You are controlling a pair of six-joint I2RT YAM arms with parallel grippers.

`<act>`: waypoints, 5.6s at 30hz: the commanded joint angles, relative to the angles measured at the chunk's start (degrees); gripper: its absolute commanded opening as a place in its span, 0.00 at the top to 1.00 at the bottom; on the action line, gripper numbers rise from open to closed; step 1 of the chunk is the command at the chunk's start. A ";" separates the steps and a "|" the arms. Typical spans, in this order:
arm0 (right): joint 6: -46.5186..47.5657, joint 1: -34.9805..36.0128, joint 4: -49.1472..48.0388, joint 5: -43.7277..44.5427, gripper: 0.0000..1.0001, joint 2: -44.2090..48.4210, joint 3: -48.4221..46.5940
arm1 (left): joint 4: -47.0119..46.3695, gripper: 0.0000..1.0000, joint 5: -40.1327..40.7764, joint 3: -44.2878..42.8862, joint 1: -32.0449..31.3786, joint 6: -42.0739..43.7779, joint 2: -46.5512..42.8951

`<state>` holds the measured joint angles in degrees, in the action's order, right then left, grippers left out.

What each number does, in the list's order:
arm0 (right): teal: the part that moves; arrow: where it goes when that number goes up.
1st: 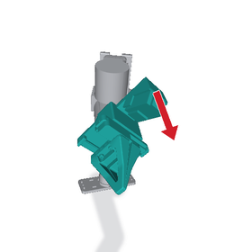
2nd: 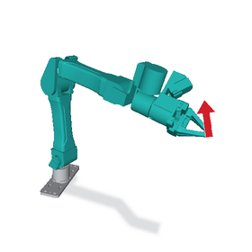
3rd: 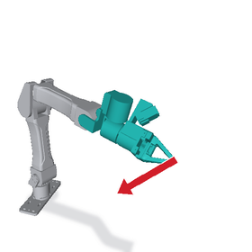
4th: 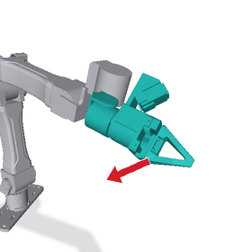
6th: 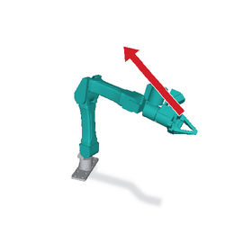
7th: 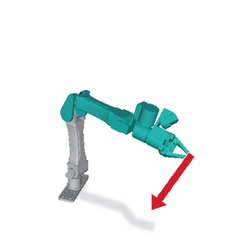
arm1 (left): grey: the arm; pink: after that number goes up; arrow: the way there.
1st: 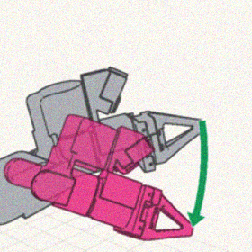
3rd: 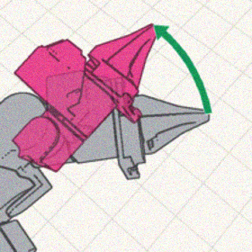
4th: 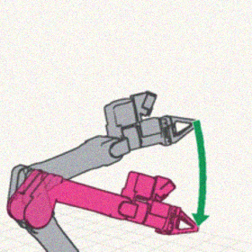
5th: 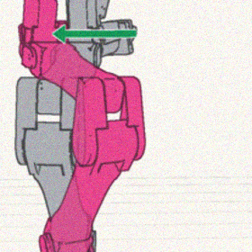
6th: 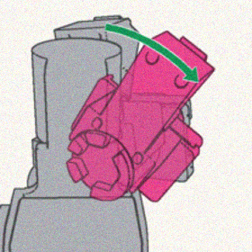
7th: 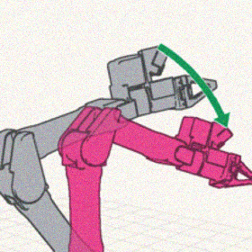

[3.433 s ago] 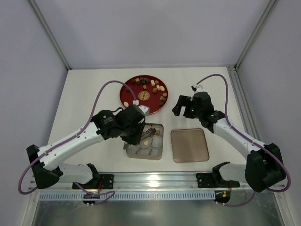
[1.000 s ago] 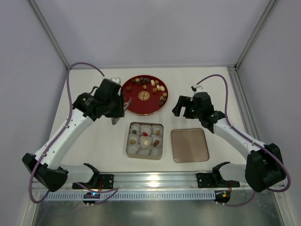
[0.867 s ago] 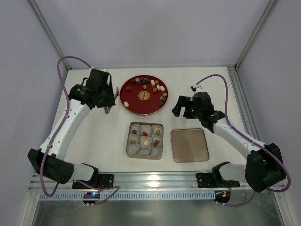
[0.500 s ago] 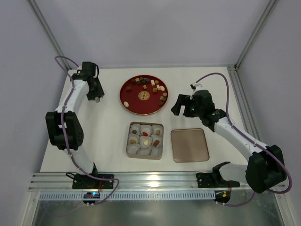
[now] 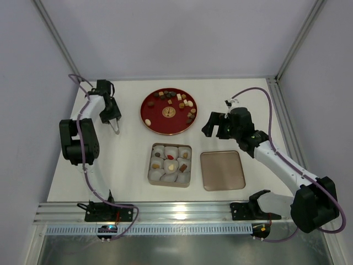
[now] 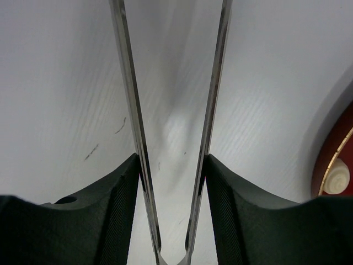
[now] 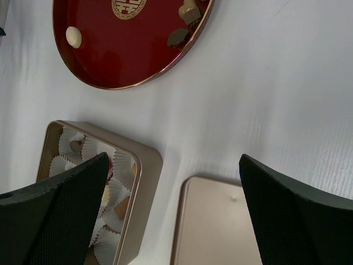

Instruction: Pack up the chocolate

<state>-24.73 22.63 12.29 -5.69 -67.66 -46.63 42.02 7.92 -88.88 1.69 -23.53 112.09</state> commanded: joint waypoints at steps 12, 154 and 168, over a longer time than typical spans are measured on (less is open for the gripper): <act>2.49 -0.05 2.03 2.35 0.00 2.09 1.63 | -4.67 0.36 -2.03 3.10 0.50 0.24 4.98; -10.25 9.62 13.37 2.36 0.96 -9.86 -5.66 | -66.27 0.48 2.36 38.34 -67.44 -27.89 -13.48; -9.98 9.36 13.28 1.47 0.96 -8.55 -5.13 | -65.15 0.74 3.59 38.26 -67.52 -28.68 -13.39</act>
<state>-35.24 32.01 27.27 -2.98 -78.22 -51.75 -20.38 10.00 -49.36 -65.34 -52.42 99.50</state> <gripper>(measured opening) 0.042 0.275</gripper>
